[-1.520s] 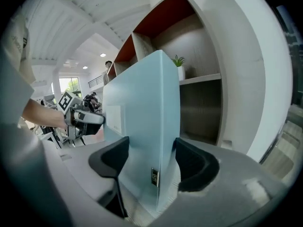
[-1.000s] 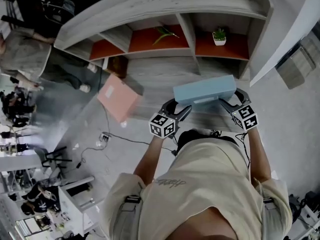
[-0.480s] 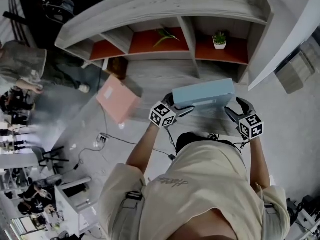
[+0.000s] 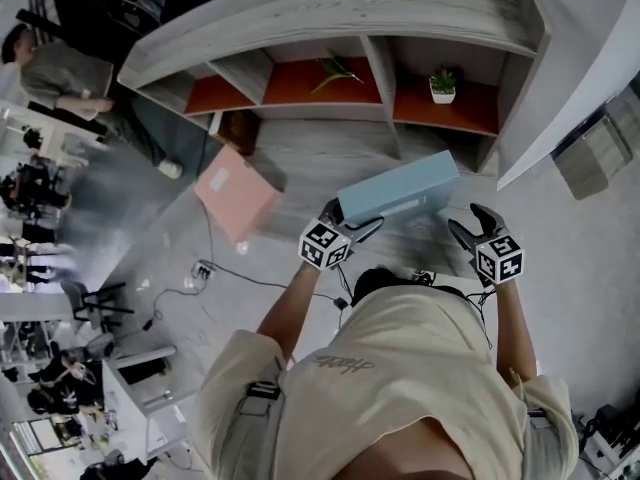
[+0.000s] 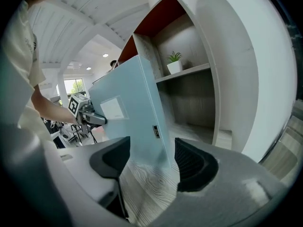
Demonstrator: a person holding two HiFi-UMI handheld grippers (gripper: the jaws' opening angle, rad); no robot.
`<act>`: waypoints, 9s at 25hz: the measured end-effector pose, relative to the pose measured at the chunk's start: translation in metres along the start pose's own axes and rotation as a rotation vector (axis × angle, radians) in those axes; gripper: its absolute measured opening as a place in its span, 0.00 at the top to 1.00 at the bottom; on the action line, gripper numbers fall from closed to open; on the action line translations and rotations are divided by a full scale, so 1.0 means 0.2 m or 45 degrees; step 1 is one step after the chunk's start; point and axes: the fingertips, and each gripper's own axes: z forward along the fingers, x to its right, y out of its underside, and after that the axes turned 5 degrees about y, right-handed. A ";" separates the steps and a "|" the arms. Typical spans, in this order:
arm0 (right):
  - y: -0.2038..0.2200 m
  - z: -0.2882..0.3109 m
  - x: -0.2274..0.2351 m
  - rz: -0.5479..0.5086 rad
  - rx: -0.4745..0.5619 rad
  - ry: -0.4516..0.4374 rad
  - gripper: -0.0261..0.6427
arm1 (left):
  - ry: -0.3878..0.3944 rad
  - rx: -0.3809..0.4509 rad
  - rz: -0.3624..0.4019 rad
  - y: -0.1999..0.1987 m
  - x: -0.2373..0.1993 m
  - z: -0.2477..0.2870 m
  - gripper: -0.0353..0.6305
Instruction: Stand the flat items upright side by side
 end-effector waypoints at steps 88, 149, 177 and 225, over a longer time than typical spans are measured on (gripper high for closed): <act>0.06 0.60 -0.68 -0.110 -0.258 -0.251 0.53 | -0.768 0.147 -0.555 0.33 -0.35 -0.69 0.44; -0.39 2.46 -1.90 -0.029 -0.387 -0.554 0.53 | -1.025 0.319 -1.190 1.19 -1.71 -2.07 0.44; -0.29 2.88 -2.01 -0.128 -0.773 -0.513 0.42 | -0.587 0.187 -1.320 1.37 -1.91 -1.86 0.45; -0.58 2.08 -2.03 -0.786 -0.021 -0.431 0.58 | -0.758 0.309 -0.711 0.72 -1.50 -2.11 0.58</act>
